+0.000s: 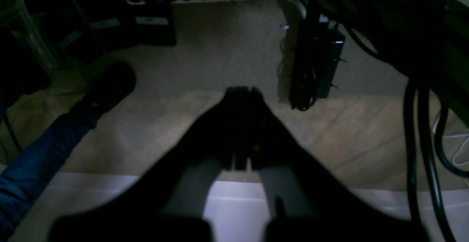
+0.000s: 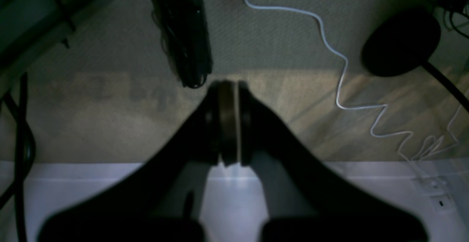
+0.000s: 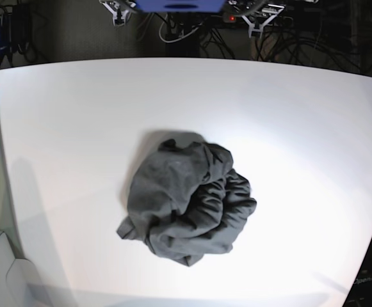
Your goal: Layout the t-shirt on the table in an organized manner, then fold the t-shirt properly
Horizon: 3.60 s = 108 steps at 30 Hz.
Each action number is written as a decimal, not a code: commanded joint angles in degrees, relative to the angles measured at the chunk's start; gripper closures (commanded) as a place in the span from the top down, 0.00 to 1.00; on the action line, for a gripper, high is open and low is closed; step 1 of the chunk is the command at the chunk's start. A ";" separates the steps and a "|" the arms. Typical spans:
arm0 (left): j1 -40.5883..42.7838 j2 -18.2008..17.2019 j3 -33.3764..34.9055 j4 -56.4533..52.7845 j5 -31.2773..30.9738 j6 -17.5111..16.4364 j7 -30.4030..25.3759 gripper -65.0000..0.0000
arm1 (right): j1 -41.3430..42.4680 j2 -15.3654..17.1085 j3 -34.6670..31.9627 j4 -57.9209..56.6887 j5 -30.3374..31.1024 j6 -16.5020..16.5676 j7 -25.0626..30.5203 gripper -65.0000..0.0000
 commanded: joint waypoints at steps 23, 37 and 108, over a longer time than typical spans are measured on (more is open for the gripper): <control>0.23 -0.11 0.17 0.06 0.08 -0.03 -0.08 0.01 | -0.03 -0.14 -0.03 0.34 0.34 0.49 -0.15 0.00; 0.23 -0.11 0.17 0.06 -0.01 -0.03 -0.08 0.01 | -0.03 -0.14 -0.03 0.34 0.34 0.49 -0.15 0.00; 13.16 -1.70 -0.10 21.42 -0.19 -0.30 -0.16 0.00 | -5.57 -0.06 -0.03 9.13 0.34 0.49 0.29 0.00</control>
